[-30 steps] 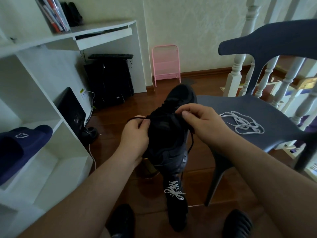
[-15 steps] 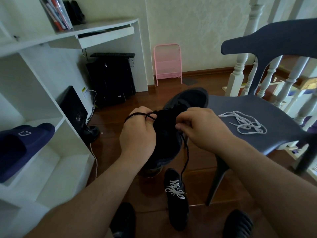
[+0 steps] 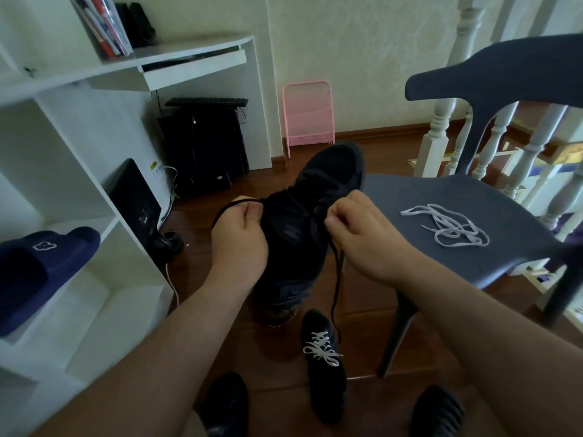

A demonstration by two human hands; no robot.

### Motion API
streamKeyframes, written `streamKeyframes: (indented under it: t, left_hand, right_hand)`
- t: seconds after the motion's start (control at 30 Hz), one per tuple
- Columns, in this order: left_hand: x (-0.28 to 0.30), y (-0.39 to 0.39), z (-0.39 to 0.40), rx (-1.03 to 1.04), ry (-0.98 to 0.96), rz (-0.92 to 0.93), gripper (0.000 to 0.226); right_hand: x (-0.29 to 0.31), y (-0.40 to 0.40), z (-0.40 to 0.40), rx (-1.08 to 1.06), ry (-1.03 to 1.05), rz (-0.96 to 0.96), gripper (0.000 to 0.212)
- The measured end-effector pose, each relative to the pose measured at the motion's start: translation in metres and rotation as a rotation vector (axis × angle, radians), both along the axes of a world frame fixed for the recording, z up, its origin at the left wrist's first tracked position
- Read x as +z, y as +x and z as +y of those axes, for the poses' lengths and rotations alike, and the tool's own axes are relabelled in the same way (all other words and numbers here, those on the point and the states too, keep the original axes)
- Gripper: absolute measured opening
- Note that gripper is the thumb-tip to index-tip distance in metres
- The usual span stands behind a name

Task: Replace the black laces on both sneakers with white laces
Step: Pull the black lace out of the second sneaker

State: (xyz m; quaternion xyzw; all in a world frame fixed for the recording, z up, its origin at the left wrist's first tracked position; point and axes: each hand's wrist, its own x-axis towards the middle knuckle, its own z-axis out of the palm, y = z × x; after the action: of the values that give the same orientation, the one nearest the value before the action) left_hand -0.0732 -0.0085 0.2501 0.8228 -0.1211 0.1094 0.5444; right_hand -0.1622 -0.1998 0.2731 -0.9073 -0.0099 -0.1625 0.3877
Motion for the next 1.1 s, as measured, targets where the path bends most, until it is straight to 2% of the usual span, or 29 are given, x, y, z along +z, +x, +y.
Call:
streamKeyframes:
  t: [0.07,0.13,0.2,0.27,0.33,0.47,0.53,0.6,0.63,0.67,0.7,0.8,0.93,1.0,1.1]
  left_hand:
    - [0.005,0.001,0.003,0.02,0.029,-0.083,0.032]
    - [0.006,0.002,0.005,0.024,0.031,-0.105,0.031]
    - [0.005,0.0,0.006,0.013,0.035,-0.113,0.029]
    - [0.005,-0.002,0.006,-0.002,0.044,-0.13,0.026]
    - [0.005,-0.002,0.006,-0.015,0.043,-0.141,0.025]
    - [0.007,0.001,0.007,0.002,0.051,-0.093,0.024]
    - [0.004,0.009,0.009,0.008,0.029,-0.013,0.027]
    - [0.001,0.014,0.011,0.009,0.031,0.034,0.03]
    - [0.001,0.015,0.011,0.005,0.032,0.036,0.03]
    - [0.002,0.013,0.01,-0.003,0.033,0.026,0.03]
    - [0.004,0.01,0.009,-0.013,0.038,0.011,0.03]
    - [0.008,0.0,0.007,-0.005,0.112,-0.042,0.031]
    - [0.004,0.001,0.006,0.006,0.225,-0.103,0.027]
    - [0.003,0.002,0.005,-0.003,0.234,-0.091,0.028]
    - [0.003,0.006,0.004,-0.003,0.186,-0.042,0.029]
  right_hand:
    - [-0.003,-0.002,0.003,-0.015,0.025,-0.022,0.005]
    - [-0.006,-0.002,0.002,0.002,0.035,-0.089,0.021]
    - [-0.008,0.001,0.003,0.002,-0.082,-0.182,0.027]
    - [-0.01,0.002,0.005,-0.048,-0.111,-0.263,0.019]
    - [-0.01,0.003,0.007,-0.085,-0.039,-0.285,0.011]
    - [-0.003,0.005,0.009,-0.057,0.204,-0.147,0.021]
    - [0.003,0.003,0.012,0.001,0.461,-0.097,0.022]
    - [0.011,0.0,0.013,0.077,0.802,-0.01,0.023]
    - [0.013,-0.002,0.011,0.104,0.906,0.048,0.024]
    - [0.015,-0.003,0.008,0.106,0.915,0.101,0.024]
    - [0.014,-0.002,0.004,0.071,0.796,0.137,0.022]
    - [0.005,-0.001,-0.003,-0.074,0.153,0.157,0.021]
    - [0.004,-0.003,-0.002,-0.03,-0.14,0.068,0.026]
    - [0.003,0.0,-0.001,-0.008,-0.133,0.04,0.021]
    - [0.004,0.0,-0.004,0.034,0.214,0.104,0.024]
